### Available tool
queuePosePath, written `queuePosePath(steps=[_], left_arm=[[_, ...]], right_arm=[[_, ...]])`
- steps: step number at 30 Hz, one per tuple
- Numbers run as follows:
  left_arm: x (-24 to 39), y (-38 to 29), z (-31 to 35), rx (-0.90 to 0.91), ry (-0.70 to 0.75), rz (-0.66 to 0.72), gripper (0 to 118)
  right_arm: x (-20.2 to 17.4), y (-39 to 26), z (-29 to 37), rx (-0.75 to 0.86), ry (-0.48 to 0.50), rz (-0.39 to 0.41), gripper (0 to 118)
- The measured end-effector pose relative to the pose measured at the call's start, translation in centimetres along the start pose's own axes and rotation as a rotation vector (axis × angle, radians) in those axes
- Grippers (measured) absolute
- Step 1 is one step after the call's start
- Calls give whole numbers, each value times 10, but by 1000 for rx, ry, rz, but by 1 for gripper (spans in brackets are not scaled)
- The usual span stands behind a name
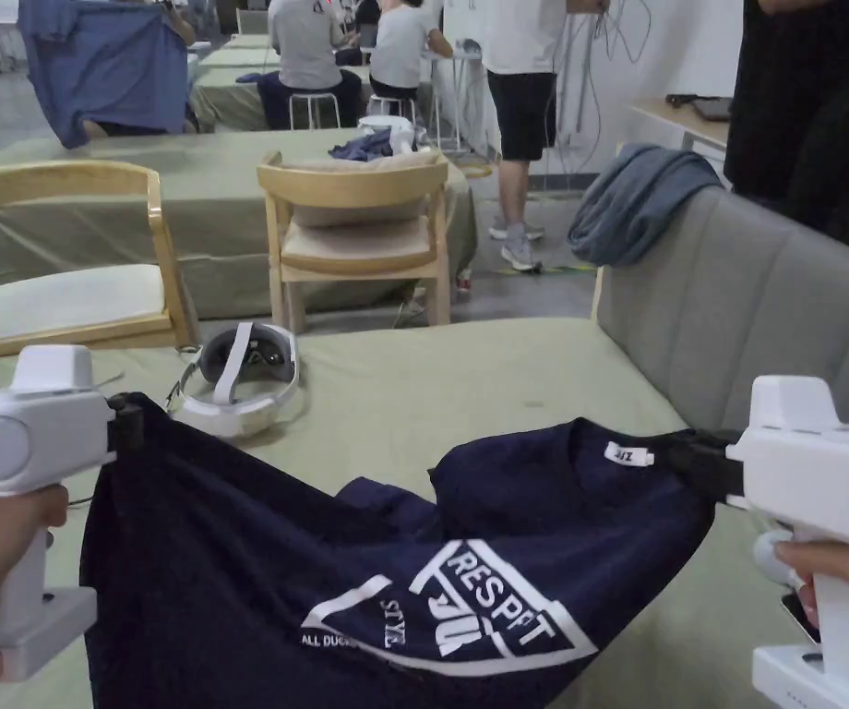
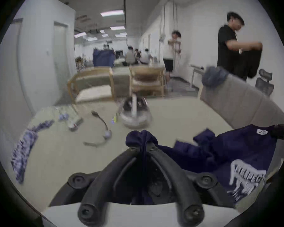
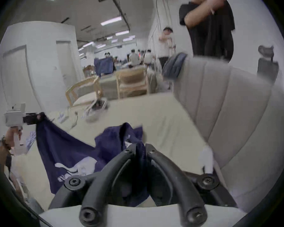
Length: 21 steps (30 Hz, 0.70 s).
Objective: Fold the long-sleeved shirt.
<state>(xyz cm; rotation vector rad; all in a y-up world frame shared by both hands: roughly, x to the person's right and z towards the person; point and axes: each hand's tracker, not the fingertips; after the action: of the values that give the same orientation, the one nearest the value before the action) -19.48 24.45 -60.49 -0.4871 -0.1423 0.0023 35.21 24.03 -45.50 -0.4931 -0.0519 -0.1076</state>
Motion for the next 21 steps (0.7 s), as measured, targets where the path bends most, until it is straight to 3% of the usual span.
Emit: queuePosePath(steps=[8, 11, 13, 17, 21], left_arm=[[-21, 159, 61, 213, 149, -25, 7], [-29, 215, 77, 279, 181, 11, 7], [-31, 242, 90, 342, 193, 55, 7], [-24, 276, 109, 383, 211, 23, 7], [-23, 279, 119, 408, 209, 25, 7]], right_arm=[[-12, 197, 9, 235, -103, 37, 8], [-23, 266, 14, 282, -135, 58, 8], [-29, 311, 11, 297, -209, 86, 8], [-45, 356, 33, 352, -215, 72, 8], [-45, 360, 37, 373, -211, 70, 8]])
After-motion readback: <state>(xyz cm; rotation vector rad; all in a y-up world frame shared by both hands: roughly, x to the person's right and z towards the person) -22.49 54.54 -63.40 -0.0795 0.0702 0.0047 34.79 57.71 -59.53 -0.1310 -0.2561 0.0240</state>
